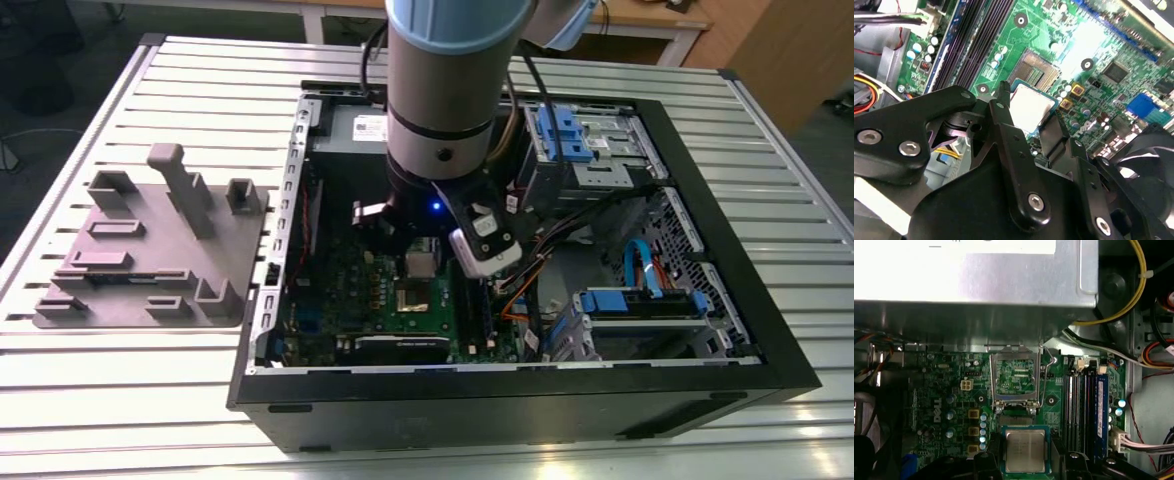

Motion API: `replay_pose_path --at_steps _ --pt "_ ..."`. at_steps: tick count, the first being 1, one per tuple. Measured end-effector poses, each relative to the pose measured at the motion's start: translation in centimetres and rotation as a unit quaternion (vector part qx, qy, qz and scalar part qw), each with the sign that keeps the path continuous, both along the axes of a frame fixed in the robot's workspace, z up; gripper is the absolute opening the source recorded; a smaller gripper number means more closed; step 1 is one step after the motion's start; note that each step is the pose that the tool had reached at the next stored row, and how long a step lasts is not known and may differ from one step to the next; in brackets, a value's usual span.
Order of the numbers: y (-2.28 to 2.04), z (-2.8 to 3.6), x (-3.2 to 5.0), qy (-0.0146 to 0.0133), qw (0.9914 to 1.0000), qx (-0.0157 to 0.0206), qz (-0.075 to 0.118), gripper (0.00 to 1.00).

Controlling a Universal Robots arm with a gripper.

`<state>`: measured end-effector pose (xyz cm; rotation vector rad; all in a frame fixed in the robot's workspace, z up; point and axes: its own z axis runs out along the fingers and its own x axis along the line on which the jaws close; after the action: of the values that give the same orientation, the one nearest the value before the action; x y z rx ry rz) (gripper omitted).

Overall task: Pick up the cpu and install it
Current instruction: 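Place the cpu into insertion slot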

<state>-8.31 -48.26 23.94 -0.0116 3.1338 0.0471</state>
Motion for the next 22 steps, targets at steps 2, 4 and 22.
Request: replay_pose_path --at_steps 2,4,22 --pt "-0.24 -0.10 0.00 0.0000 1.00000 -0.0001 0.000 0.47" --pt "-0.28 -0.43 -0.01 0.0000 1.00000 0.0000 0.000 0.47" --pt "-0.63 -3.18 -0.10 0.0047 0.99999 -0.0001 0.000 0.47"
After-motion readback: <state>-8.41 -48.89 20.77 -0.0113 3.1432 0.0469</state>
